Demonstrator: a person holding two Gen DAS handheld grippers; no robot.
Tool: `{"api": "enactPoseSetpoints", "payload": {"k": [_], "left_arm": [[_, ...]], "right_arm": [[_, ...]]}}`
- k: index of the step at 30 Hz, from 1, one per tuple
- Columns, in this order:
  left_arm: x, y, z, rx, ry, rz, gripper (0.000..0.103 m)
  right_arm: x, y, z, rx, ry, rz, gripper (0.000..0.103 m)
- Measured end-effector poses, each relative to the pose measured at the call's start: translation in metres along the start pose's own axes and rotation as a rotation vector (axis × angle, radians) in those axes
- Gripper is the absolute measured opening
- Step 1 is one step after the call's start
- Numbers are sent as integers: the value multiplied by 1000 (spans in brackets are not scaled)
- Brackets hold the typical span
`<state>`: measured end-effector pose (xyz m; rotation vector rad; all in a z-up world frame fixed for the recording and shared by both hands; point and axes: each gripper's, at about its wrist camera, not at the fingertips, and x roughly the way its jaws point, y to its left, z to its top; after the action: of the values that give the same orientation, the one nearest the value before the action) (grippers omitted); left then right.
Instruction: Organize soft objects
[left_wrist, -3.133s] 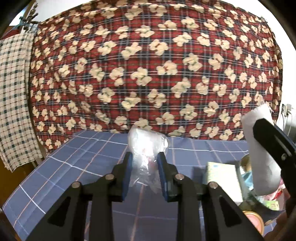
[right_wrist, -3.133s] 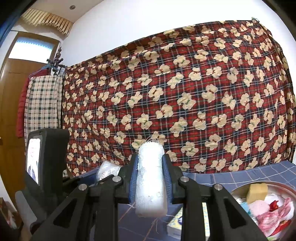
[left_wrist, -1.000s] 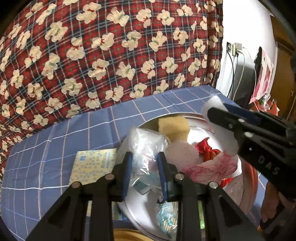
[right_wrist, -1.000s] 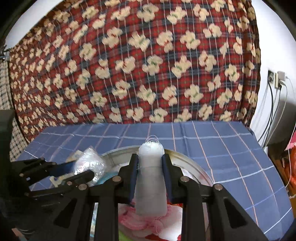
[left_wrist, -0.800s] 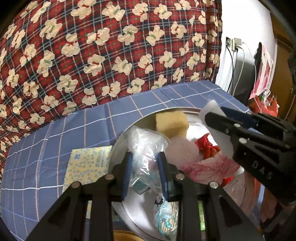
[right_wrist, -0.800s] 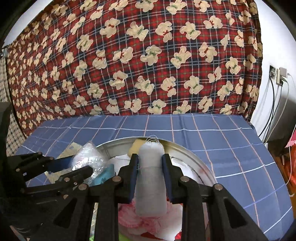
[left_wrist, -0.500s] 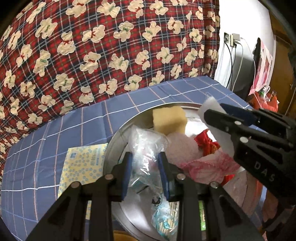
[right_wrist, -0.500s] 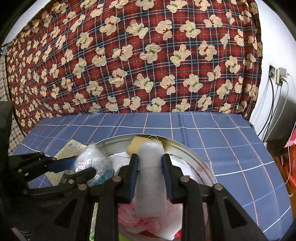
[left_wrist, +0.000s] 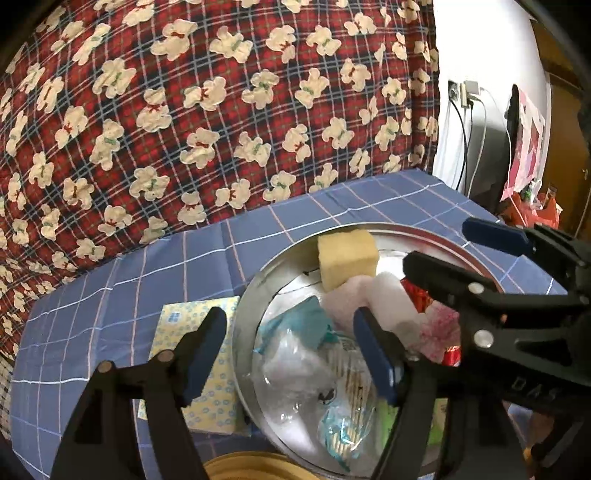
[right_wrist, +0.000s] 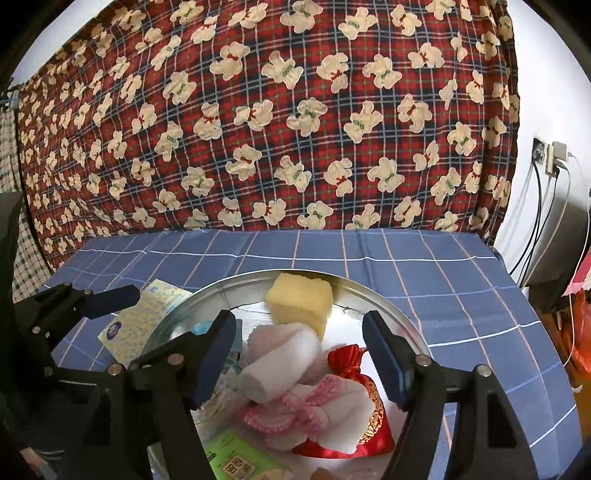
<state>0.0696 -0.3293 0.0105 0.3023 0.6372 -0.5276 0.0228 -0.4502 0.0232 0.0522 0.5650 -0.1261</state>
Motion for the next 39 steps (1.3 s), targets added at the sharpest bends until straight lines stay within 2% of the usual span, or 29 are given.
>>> {"api": "enactPoseSetpoints", "payload": {"k": [16,21,28,31,39], "left_arm": [[-24,18,-11,-57,-52,18,78],[-33,23,-15,-76,-79,42,88],[-37,24,-17,-83,-87,42,88],[-38,24,-19,-90,-89,38,95],[-38,22,-21,-91,-93,33,95]], "right_arm": [[-27,15,-4,-3,-62,7,77],[-33,18,-8,-7,-81,-7,79],[-35,19,-9,-5,-83,-6,80],[-36,19,-10,-5,-83,-6,80],[-37,18,-10,-7,-85,-9,81]]}}
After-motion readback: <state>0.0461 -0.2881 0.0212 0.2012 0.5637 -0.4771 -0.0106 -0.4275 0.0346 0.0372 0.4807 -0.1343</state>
